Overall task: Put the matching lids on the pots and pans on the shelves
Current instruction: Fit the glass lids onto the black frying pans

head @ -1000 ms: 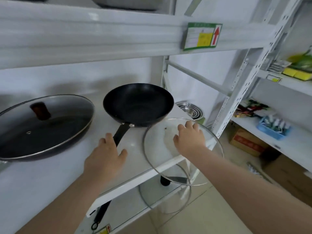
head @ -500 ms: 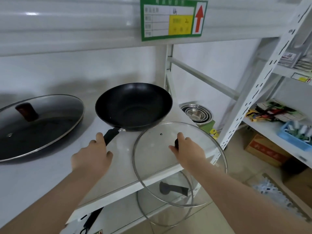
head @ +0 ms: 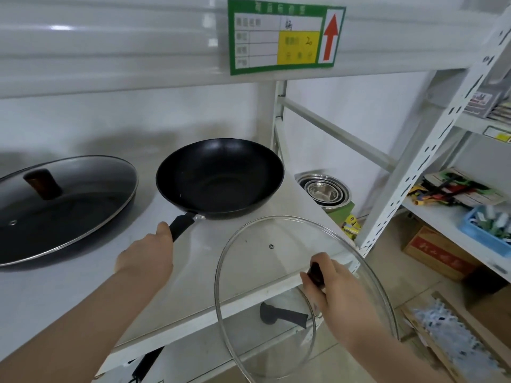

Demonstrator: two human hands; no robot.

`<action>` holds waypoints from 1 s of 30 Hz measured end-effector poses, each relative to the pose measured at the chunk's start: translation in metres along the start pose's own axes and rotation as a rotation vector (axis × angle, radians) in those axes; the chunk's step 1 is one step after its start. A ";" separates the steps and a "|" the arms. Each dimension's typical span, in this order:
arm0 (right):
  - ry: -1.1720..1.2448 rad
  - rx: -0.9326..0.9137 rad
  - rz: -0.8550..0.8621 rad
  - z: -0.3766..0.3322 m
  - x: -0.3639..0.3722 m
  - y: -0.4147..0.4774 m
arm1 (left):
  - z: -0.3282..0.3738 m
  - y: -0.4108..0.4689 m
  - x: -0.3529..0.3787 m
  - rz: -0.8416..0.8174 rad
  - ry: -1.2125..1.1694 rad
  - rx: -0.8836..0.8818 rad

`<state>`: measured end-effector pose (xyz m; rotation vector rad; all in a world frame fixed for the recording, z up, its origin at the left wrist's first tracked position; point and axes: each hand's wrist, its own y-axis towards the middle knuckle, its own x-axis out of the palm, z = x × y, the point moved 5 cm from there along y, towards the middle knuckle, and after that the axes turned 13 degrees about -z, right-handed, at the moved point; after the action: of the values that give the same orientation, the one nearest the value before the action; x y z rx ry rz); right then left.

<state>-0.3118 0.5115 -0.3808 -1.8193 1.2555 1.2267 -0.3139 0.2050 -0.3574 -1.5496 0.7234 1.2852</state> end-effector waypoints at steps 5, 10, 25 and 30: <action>0.004 -0.116 0.087 -0.022 -0.026 0.005 | 0.000 0.000 -0.003 -0.016 -0.016 -0.001; -0.020 -0.242 0.132 -0.055 -0.047 0.022 | 0.001 -0.002 -0.001 -0.021 -0.022 0.001; 0.036 -0.082 0.122 -0.112 -0.036 0.187 | -0.004 0.001 0.005 -0.056 -0.147 -0.003; -0.025 0.007 0.086 -0.115 -0.017 0.221 | -0.006 0.001 0.005 -0.048 -0.180 0.009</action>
<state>-0.4797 0.3382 -0.3150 -1.7557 1.3353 1.2853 -0.3110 0.2001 -0.3621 -1.4140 0.5735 1.3632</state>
